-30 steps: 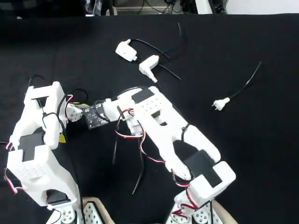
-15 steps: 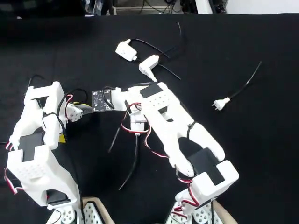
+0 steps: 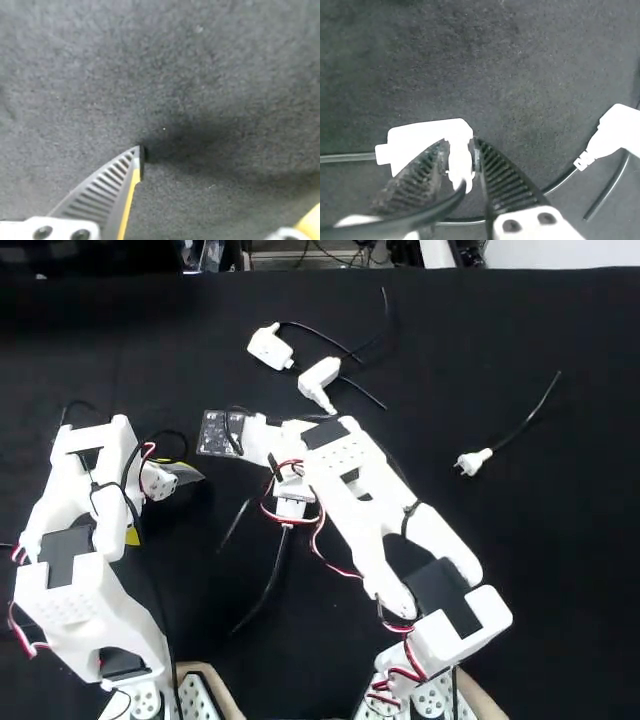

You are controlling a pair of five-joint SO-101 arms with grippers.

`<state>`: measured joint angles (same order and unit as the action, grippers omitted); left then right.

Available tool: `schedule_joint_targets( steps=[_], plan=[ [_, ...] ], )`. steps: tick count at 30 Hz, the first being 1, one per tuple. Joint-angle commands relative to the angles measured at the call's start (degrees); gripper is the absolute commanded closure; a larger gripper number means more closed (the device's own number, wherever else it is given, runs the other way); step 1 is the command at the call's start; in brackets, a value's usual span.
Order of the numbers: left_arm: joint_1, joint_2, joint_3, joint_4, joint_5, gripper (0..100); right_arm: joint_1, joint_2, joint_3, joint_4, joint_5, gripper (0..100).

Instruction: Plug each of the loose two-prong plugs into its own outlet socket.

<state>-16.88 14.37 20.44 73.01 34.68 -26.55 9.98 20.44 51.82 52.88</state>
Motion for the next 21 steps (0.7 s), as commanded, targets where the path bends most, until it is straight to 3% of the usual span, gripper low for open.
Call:
schedule_joint_targets(
  steps=[1, 16, 21],
  plan=[
    [0.04, -2.37, -0.22, -0.88, -0.53, 48, -0.26, 1.80, -2.15, 3.96, -1.76, 98.3],
    [0.04, -2.37, -0.22, -0.79, -0.53, 47, -3.08, 3.56, -5.76, 6.77, -1.85, 97.5],
    [0.04, -2.37, -0.22, -0.79, -0.53, 47, -3.69, 3.56, -5.67, 6.86, -1.49, 81.7]
  ],
)
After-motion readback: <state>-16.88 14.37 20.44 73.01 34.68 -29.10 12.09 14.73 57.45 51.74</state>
